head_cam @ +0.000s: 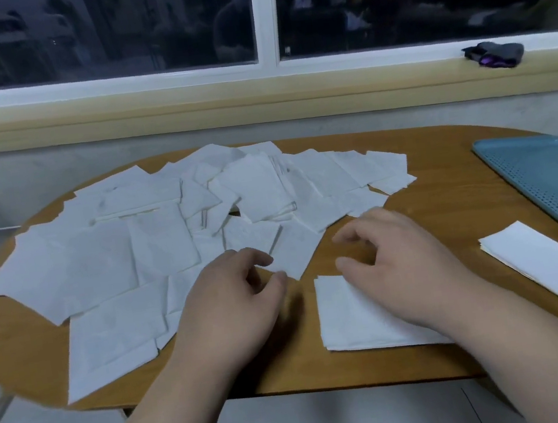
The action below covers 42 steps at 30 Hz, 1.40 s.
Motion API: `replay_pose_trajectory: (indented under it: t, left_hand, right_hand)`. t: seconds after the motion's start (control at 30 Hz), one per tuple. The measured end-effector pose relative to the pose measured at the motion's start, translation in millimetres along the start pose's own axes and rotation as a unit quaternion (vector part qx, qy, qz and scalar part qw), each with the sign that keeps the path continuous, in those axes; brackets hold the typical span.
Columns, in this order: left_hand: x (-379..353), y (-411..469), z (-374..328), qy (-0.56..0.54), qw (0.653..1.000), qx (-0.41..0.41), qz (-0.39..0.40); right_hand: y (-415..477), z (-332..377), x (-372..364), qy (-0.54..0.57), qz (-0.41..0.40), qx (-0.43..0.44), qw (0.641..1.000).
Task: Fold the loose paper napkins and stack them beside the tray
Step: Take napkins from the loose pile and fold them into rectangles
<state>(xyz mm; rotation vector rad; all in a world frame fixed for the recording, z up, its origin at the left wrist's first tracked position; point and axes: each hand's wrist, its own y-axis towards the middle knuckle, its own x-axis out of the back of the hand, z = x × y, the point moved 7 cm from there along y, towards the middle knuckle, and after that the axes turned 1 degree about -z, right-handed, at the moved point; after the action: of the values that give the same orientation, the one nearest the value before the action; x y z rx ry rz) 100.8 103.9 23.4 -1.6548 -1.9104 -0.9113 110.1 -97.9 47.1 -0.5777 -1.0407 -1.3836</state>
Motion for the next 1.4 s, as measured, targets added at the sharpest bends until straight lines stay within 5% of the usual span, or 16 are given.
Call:
replay_pose_trajectory:
  t: [0.37,1.03,1.4]
  left_hand:
    - [30.0,23.0,39.9,0.011,0.998,0.034,-0.059]
    - [35.2,32.0,50.1,-0.015,0.996,0.04,-0.073]
    - [29.9,31.3,41.6,-0.022,0.997,0.03,-0.071]
  right_hand:
    - [128.7,59.9,-69.5,-0.086,0.078,0.039,0.992]
    - [216.1,61.4,-118.4,-0.043,0.078,-0.13,0.988]
    - [176.4,55.9,-48.3,0.157,-0.011,-0.117,0.981]
